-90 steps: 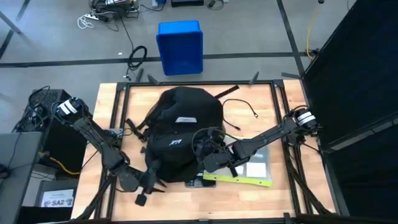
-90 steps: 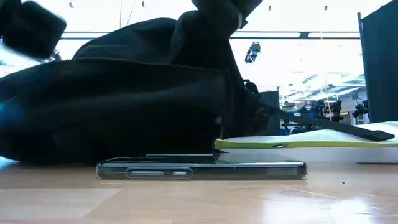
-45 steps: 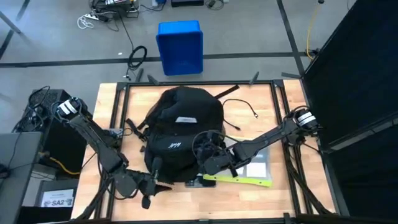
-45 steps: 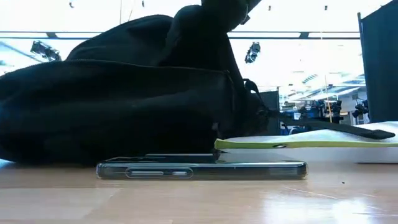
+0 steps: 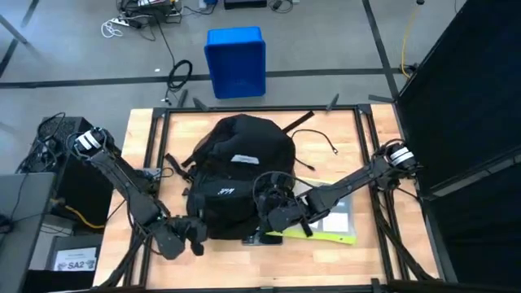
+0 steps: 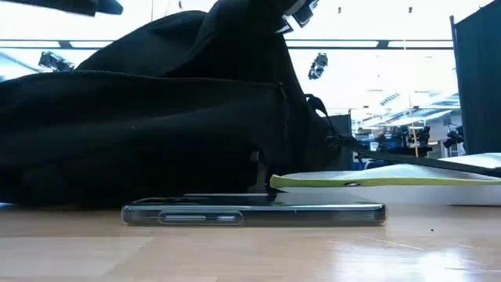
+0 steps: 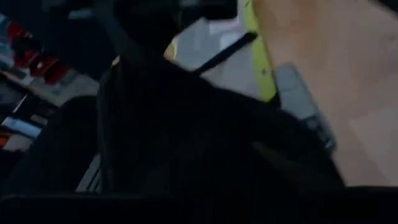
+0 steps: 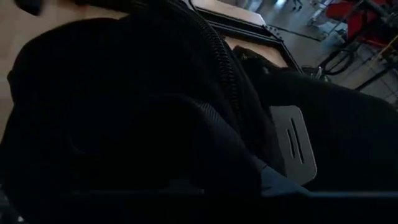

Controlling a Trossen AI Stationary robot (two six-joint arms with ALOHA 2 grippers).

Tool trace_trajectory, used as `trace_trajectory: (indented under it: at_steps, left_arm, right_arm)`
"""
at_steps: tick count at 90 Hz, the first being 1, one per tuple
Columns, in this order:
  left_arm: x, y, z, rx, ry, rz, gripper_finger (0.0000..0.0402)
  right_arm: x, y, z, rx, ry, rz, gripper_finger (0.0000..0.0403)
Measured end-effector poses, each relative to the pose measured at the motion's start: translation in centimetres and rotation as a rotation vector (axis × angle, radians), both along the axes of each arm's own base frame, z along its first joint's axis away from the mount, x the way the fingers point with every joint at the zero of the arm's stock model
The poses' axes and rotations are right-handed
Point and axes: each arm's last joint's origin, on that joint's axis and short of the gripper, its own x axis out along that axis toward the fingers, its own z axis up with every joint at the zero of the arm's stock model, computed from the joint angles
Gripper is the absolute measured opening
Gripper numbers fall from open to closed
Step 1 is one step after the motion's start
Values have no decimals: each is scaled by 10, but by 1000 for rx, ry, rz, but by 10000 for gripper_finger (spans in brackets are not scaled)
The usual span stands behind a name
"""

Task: Unpack backpack
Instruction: Put the zip bag into the backpack

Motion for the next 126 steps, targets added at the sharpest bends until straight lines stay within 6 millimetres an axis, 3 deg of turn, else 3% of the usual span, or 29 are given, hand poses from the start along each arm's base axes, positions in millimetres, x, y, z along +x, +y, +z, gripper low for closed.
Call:
trace_trajectory:
  at_steps: [18, 41, 52, 67, 102, 126]
  left_arm:
    - [-4, 5, -2, 44, 26, 56, 203]
    - [-12, 14, 24, 19, 116, 180, 270]
    - [-22, 24, 20, -10, 215, 257, 274]
    - [-34, 31, 0, -33, 270, 309, 273]
    - [-65, 68, -36, -216, 108, 293, 272]
    - [-67, 85, -63, -308, -3, 237, 272]
  right_arm:
    - [0, 0, 0, 4, -1, -1, 1]
    - [0, 1, 0, 26, 3, 13, 2]
    - [-1, 3, -1, 24, 8, 18, 1]
    - [-2, 5, -1, 24, 8, 25, 2]
    - [-2, 5, -1, 26, 8, 25, 3]
    - [-1, 3, -1, 38, 10, 27, 3]
